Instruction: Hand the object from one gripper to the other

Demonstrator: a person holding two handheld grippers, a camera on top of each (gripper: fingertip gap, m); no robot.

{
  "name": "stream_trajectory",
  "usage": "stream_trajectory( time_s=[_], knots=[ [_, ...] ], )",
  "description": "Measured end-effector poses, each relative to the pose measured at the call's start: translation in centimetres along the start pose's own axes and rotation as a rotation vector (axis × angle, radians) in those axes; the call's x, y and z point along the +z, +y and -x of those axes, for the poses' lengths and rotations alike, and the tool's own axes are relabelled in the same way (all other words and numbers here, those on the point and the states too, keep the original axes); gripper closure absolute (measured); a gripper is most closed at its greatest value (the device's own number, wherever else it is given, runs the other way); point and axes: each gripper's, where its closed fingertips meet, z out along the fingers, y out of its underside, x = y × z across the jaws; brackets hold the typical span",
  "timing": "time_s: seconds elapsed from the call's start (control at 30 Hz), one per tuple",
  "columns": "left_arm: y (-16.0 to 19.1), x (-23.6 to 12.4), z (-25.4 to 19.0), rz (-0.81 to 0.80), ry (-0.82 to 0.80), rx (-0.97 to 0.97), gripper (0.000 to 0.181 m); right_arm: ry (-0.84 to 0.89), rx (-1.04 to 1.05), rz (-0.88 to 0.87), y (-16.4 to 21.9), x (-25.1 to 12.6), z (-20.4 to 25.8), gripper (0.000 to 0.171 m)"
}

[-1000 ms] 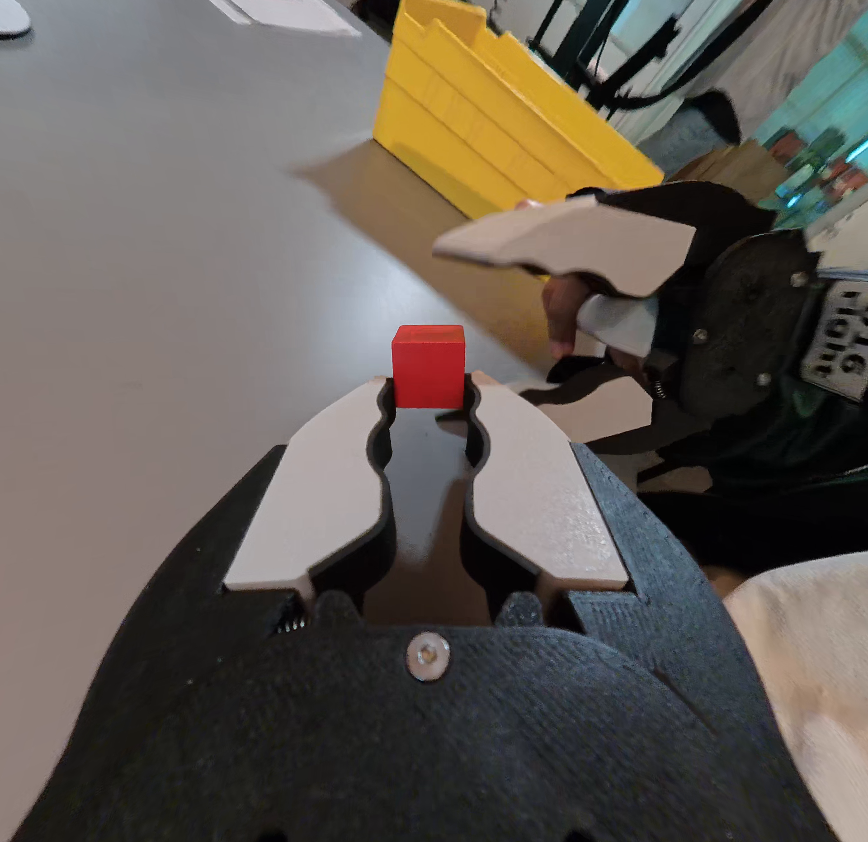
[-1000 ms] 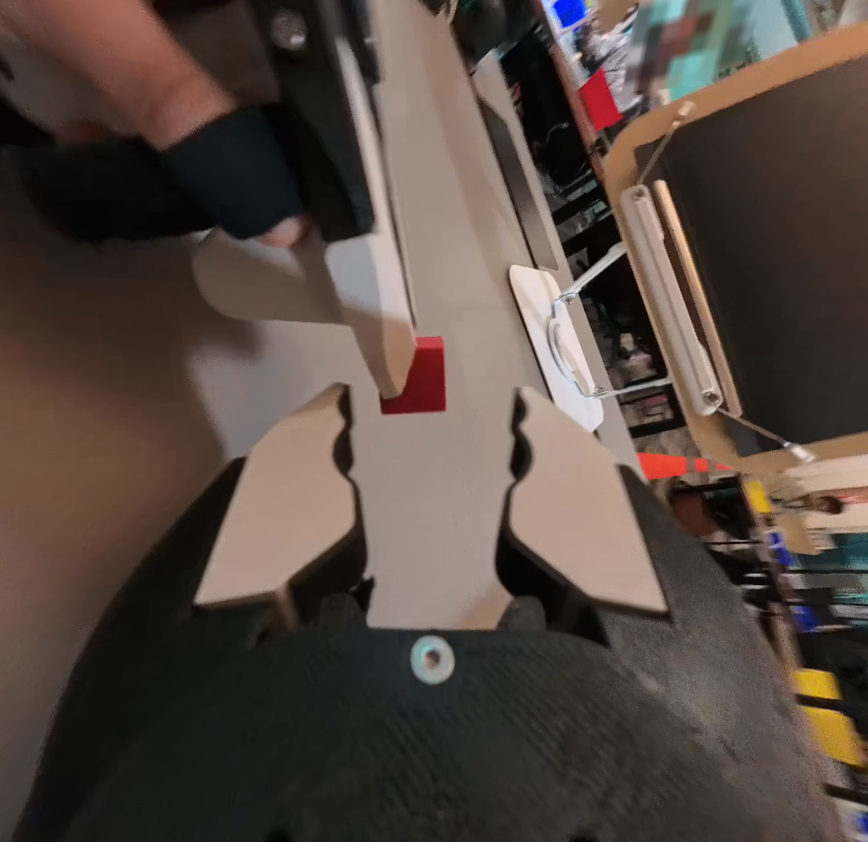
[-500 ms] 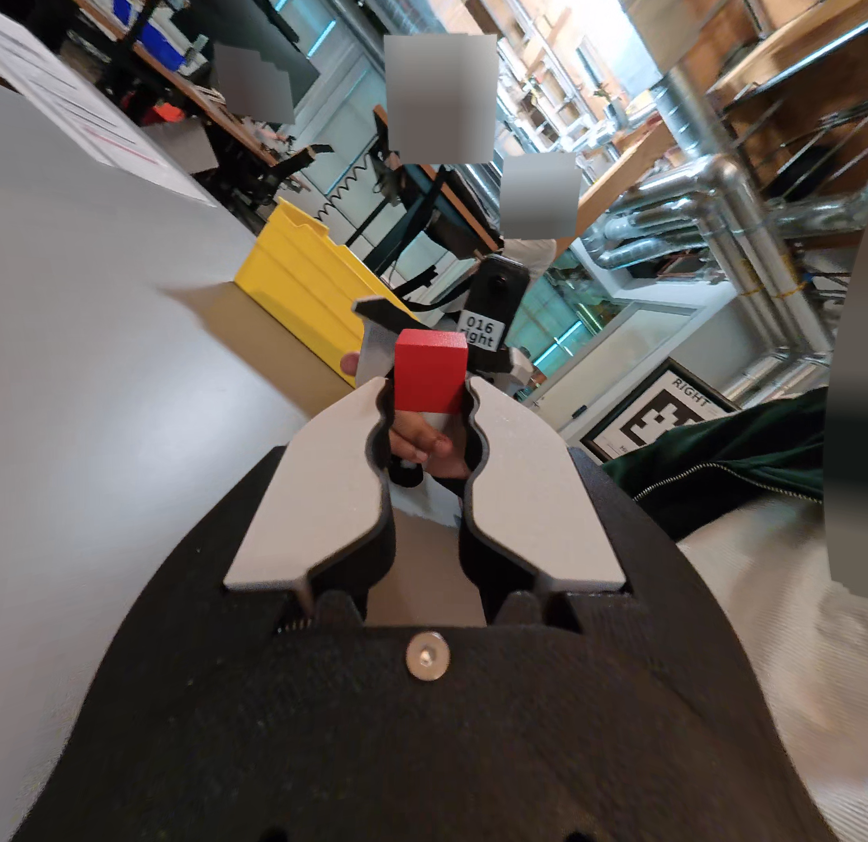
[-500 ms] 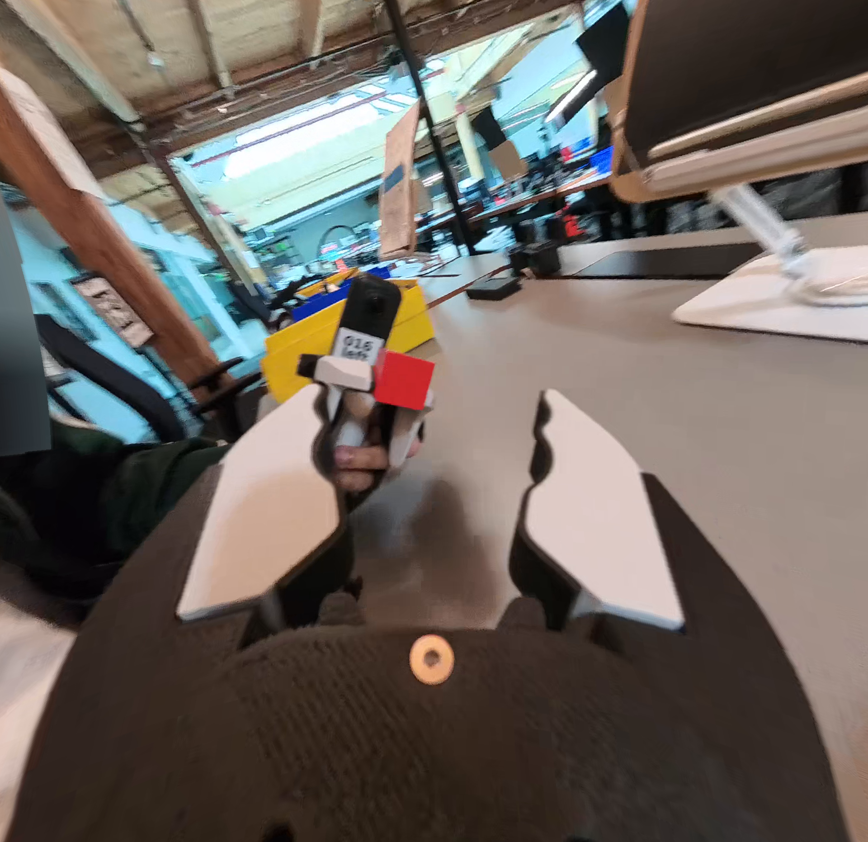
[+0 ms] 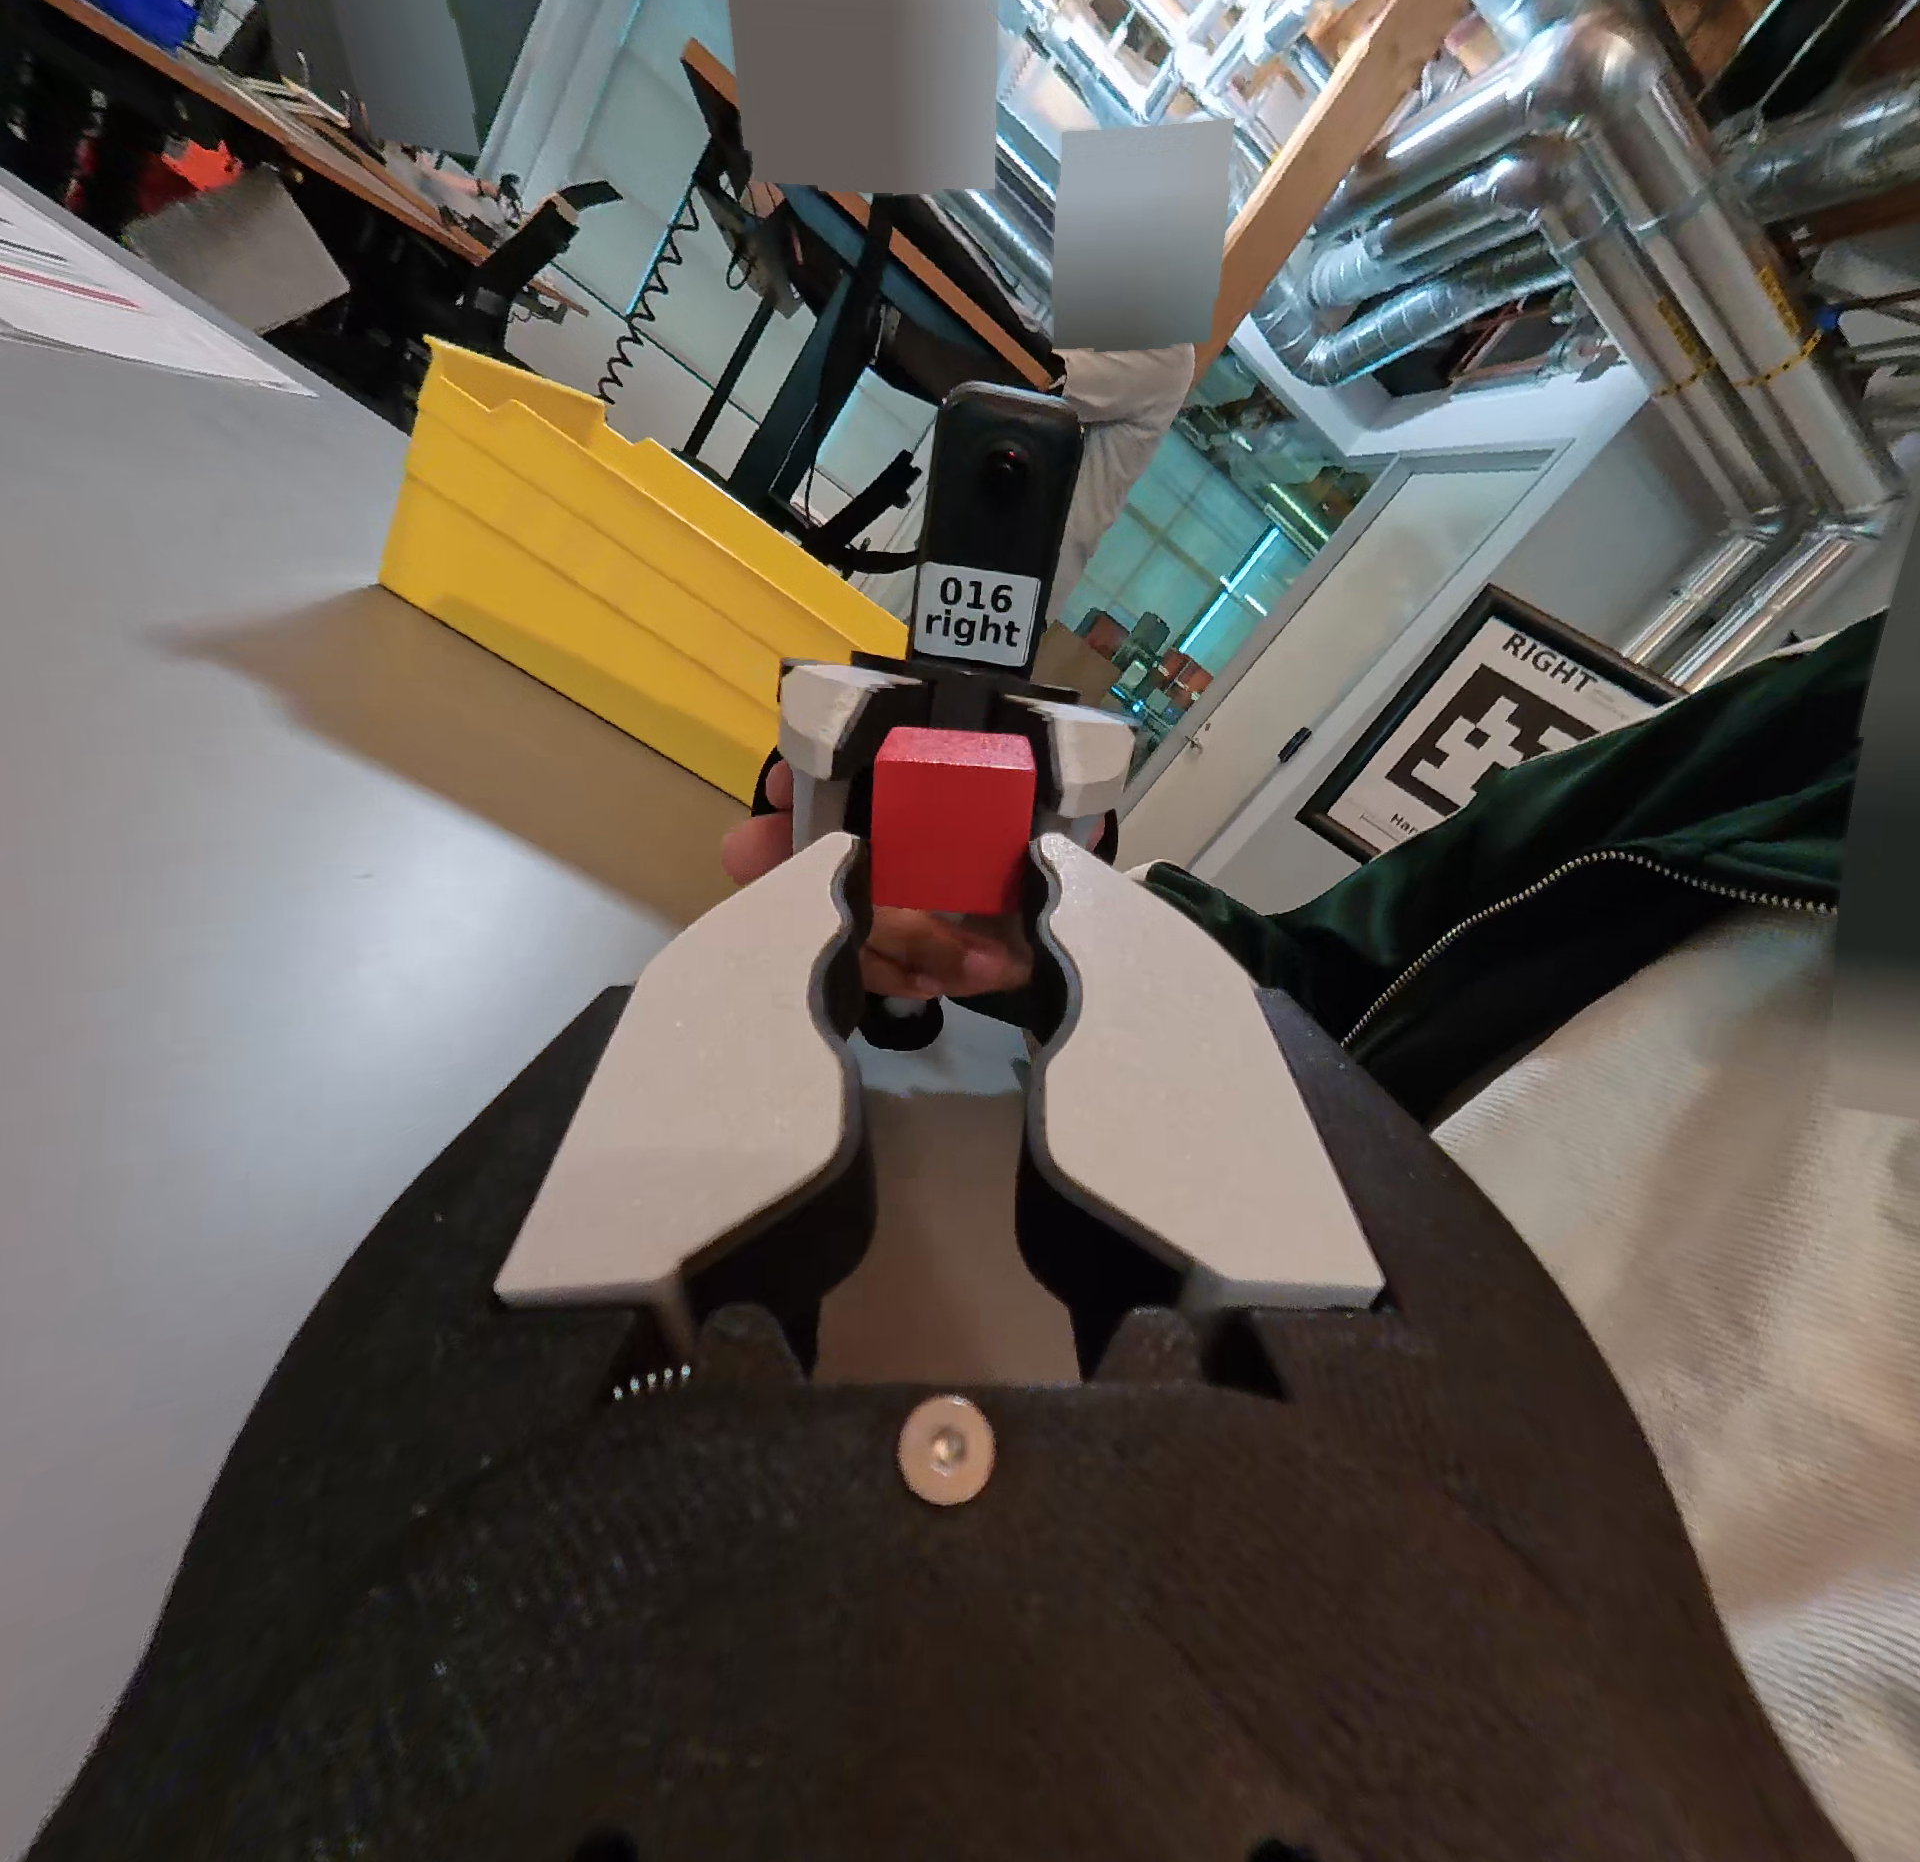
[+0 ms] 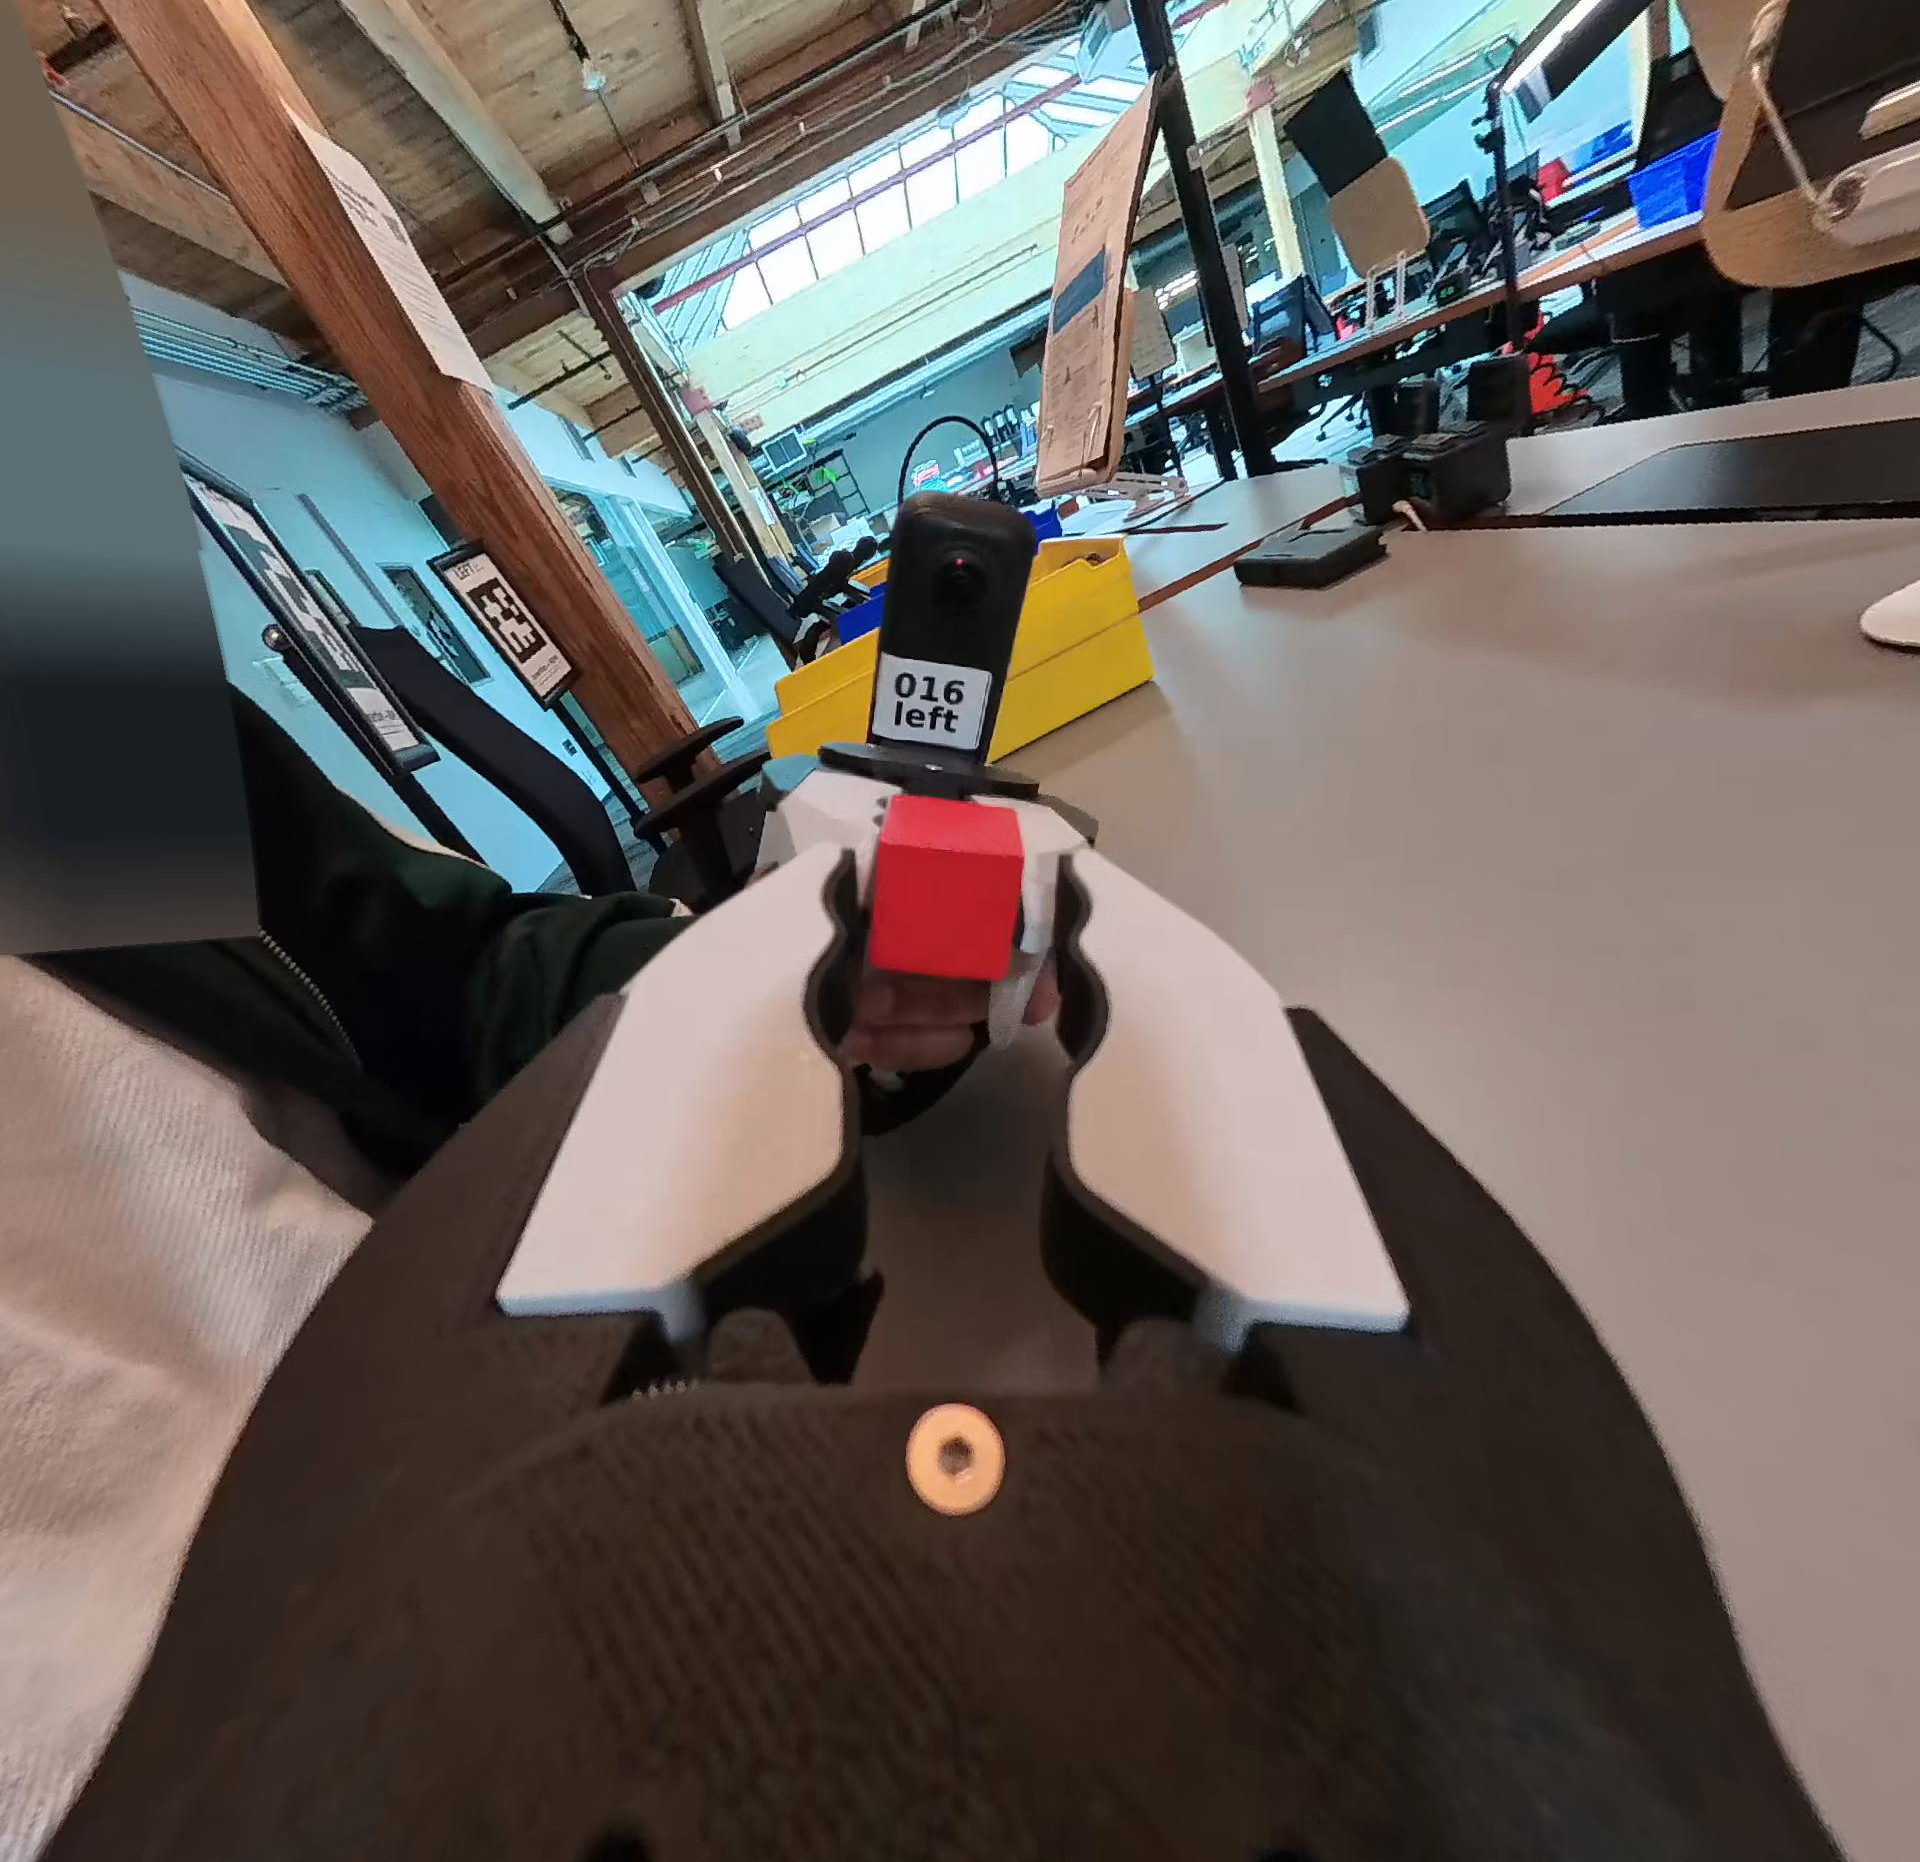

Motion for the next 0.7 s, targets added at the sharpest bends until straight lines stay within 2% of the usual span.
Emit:
stream_trajectory(
  time_s=[0.1,0.37,0.47,0.57,0.7],
  knots=[
    [0.3,0.2,-0.1,0.020,-0.009,0.028,0.155,-0.015,-0.005,0.013,0.2,0.1,0.3,0.143],
    [0.2,0.2,-0.1,0.017,-0.014,0.031,0.154,-0.011,-0.008,0.025,0.2,0.2,0.3,0.144],
    [0.0,0.0,-0.1,0.010,-0.007,-0.005,0.147,0.002,0.005,-0.004,-0.2,-0.1,0.1,0.144],
    [-0.4,-0.5,0.0,0.003,-0.013,-0.028,0.147,-0.020,0.112,-0.087,-1.3,-0.9,-0.5,0.144],
    [-0.4,-0.8,0.9,0.044,-0.135,0.119,0.138,-0.065,0.316,-0.198,-2.2,-2.1,-1.7,0.144]
  ],
)
